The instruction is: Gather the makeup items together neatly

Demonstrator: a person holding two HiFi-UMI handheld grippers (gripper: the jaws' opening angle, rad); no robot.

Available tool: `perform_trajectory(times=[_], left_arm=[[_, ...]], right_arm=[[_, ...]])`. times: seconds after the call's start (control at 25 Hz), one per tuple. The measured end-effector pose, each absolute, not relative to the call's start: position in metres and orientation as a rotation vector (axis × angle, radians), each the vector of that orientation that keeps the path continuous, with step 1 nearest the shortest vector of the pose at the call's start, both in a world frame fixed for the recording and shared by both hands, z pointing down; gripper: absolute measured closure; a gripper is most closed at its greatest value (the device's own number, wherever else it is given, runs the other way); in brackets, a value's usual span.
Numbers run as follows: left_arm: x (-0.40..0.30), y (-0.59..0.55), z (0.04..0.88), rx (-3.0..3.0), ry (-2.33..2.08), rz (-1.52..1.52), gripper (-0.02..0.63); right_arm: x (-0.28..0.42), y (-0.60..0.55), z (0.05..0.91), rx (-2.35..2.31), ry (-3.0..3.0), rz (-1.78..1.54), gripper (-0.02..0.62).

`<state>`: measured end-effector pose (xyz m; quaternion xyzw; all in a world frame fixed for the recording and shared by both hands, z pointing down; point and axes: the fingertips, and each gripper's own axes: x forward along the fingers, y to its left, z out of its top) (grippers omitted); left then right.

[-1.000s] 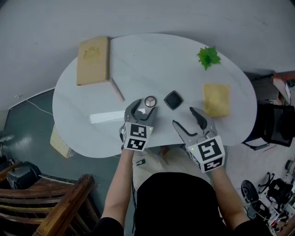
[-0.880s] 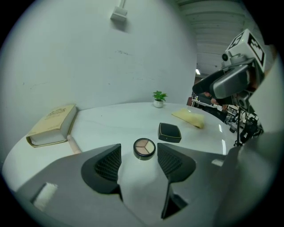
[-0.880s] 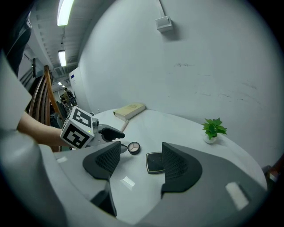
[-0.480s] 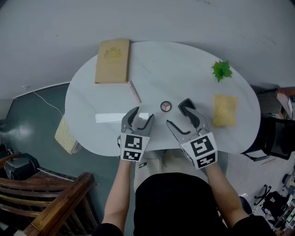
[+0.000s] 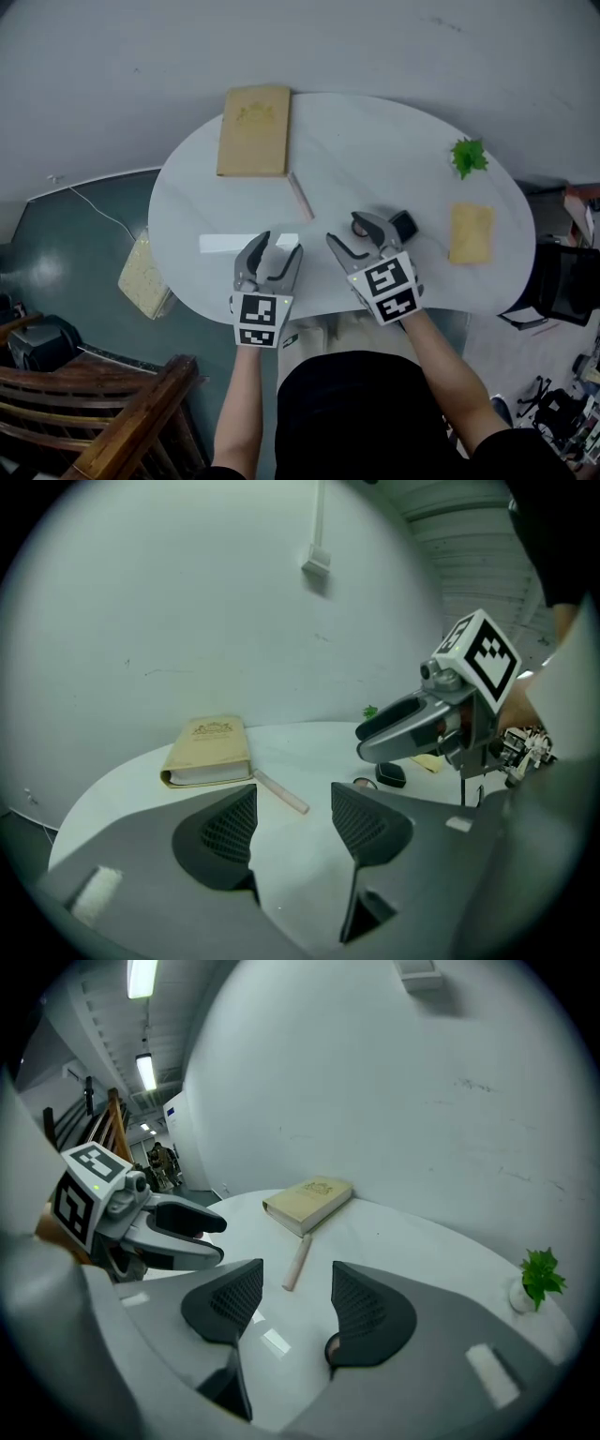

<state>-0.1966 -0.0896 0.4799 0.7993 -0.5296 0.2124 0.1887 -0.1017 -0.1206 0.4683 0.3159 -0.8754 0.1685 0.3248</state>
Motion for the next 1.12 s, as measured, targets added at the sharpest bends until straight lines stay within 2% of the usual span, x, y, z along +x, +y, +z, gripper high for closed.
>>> perform_trajectory(times=[0.12, 0.6, 1.12], left_arm=[[-0.214, -0.089, 0.476, 2.248, -1.483, 0.579, 0.36], [-0.25, -0.094, 0.47, 2.278, -1.406, 0.542, 0.368], [-0.267, -0.087, 0.483, 2.272, -1.357, 0.548, 0.371]], right_arm=[[-0.119, -0.127, 0.483, 0.829, -2.262, 0.45, 0.377], [-0.167, -0.153, 0.539, 0.854, -2.139, 0.485, 0.417], [-0.183, -0.172, 0.577, 0.906, -2.016, 0.512, 0.477]])
